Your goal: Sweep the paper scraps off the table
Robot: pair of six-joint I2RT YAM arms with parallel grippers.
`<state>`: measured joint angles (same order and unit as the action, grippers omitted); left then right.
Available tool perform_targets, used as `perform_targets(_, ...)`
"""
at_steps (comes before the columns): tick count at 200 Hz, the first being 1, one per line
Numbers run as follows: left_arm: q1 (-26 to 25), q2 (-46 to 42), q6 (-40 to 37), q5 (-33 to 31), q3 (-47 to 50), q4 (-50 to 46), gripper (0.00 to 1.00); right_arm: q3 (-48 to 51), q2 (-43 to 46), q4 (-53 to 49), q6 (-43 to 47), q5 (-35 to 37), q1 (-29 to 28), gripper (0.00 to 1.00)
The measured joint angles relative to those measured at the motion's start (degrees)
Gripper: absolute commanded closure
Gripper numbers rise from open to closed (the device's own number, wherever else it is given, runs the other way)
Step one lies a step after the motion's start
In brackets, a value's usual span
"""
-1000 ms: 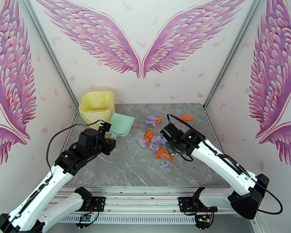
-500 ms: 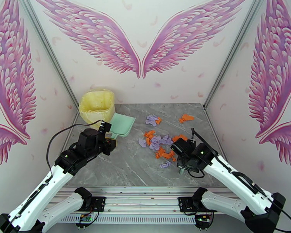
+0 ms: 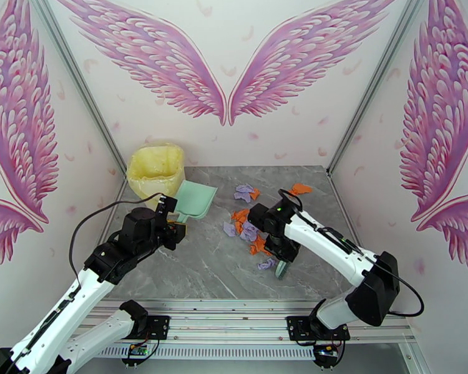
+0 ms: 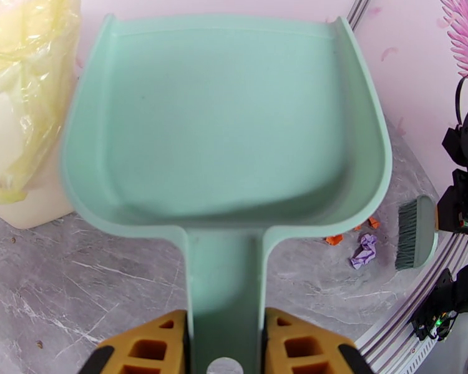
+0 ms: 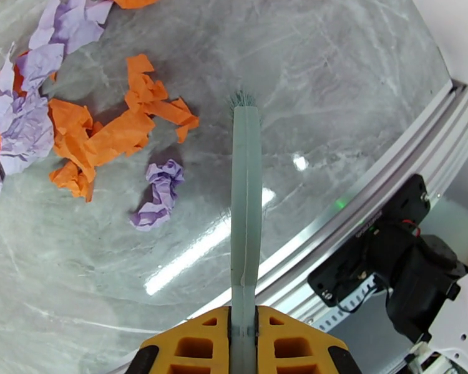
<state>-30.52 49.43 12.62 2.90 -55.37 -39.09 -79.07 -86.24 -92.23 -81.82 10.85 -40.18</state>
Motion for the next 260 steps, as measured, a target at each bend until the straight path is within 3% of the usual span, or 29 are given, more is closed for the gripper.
perform_targets(68, 0.0, 0.0, 0.0, -0.2, 0.0, 0.0, 1.00, 0.3, -0.4, -0.9, -6.7, -1.2, 0.0, 1.00)
perform_targets(147, 0.0, 0.0, 0.0, -0.2, 0.0, 0.0, 1.00, 0.8, -7.0, 4.0, -7.1, -3.8, 0.5, 1.00)
perform_targets(260, 0.0, 0.0, 0.0, -0.6, 0.0, 0.0, 1.00, -1.4, -11.7, 12.8, -2.3, -8.5, 8.8, 1.00)
